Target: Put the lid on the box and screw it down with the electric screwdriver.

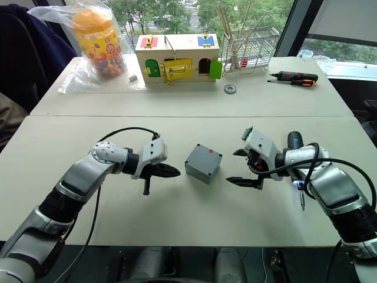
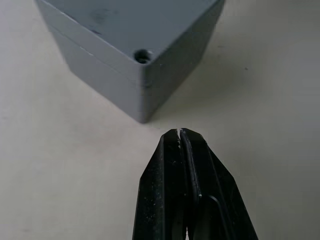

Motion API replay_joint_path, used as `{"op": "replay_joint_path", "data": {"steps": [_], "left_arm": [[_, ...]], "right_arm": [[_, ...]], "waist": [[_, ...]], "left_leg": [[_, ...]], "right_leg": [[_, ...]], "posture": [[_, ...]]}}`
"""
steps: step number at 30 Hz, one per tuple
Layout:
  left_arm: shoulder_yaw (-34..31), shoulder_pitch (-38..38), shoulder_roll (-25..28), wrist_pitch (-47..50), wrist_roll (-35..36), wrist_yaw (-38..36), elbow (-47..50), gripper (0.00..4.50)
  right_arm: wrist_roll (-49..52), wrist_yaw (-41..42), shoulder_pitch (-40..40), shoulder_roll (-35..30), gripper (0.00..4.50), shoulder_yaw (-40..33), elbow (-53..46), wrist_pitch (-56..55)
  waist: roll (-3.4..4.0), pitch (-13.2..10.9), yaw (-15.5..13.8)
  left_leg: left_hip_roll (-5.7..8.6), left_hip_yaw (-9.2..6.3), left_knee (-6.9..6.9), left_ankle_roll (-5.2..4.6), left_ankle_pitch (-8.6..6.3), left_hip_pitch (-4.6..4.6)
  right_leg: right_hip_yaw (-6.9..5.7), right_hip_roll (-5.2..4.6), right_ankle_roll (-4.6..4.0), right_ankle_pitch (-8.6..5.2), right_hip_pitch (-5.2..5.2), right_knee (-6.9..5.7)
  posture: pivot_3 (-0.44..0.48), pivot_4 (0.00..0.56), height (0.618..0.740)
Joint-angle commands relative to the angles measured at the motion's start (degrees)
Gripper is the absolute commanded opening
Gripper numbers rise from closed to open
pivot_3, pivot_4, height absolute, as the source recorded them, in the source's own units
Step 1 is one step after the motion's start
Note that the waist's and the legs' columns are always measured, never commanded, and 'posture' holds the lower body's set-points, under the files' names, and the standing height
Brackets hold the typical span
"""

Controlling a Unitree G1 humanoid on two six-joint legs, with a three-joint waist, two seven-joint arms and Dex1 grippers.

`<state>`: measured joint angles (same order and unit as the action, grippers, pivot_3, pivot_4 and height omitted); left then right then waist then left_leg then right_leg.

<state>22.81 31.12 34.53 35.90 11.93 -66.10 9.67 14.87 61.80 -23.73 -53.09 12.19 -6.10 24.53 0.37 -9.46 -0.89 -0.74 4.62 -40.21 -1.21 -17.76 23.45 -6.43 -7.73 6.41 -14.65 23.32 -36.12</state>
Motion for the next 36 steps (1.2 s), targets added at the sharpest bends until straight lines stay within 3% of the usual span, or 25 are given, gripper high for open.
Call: {"op": "replay_joint_path", "data": {"steps": [1,7,12,21,32,36], "left_arm": [[1.8,0.7,-0.5,-0.3,-1.0,0.4,1.4,0.00],[2.1,2.2,-5.4,-2.7,-2.8,4.4,-3.0,0.00],[-0.4,2.3,-9.2,-4.6,-1.4,6.7,-6.3,0.00],[-0.2,2.7,-9.2,-8.0,-4.4,8.6,-9.5,0.00],[-1.4,3.2,-10.1,-8.6,-4.3,8.6,-10.5,0.00],[-2.7,1.9,-7.3,-6.4,-3.4,6.7,-7.2,0.00]], "right_arm": [[-1.8,3.2,-3.5,2.1,4.46,0.9,4.3,-4.5],[-3.8,7.9,-5.6,5.2,4.46,3.0,7.5,-10.0],[3.6,10.2,-4.0,6.8,4.46,0.2,0.1,-0.2],[5.3,9.2,2.9,3.5,4.46,-1.4,-11.7,8.5],[3.6,6.1,6.5,2.5,4.46,-1.4,-15.1,10.7],[7.3,1.9,6.6,1.2,4.46,-9.5,-15.7,18.0]], "waist": [[0.00,0.0,0.0],[-0.01,0.0,0.0],[-0.01,0.0,0.0],[-0.01,0.0,0.1],[-0.01,0.0,0.0],[-0.01,0.0,0.0]], "left_leg": [[0.01,0.00,0.00,0.00,0.00,0.00],[0.01,0.00,-0.01,0.00,0.00,0.01],[0.00,-0.01,-0.01,0.01,0.00,0.01],[-0.01,-0.02,-0.02,0.00,0.00,-0.01],[0.00,-0.02,-0.04,0.00,0.00,-0.01],[0.00,-0.02,-0.03,0.00,0.00,-0.01]], "right_leg": [[0.00,-0.01,0.00,0.00,0.00,0.00],[-0.02,0.00,0.00,0.00,-0.04,0.00],[-0.03,0.00,0.00,0.00,-0.03,-0.03],[-0.04,-0.01,0.00,0.00,-0.05,-0.02],[-0.04,-0.02,0.00,0.00,-0.05,-0.02],[-0.04,-0.02,0.00,0.00,-0.05,-0.02]], "posture": [[0.000,0.150,0.706],[0.000,0.150,0.706],[0.000,0.150,0.706],[0.000,0.150,0.706],[0.000,0.150,0.706],[0.000,0.150,0.706]]}}
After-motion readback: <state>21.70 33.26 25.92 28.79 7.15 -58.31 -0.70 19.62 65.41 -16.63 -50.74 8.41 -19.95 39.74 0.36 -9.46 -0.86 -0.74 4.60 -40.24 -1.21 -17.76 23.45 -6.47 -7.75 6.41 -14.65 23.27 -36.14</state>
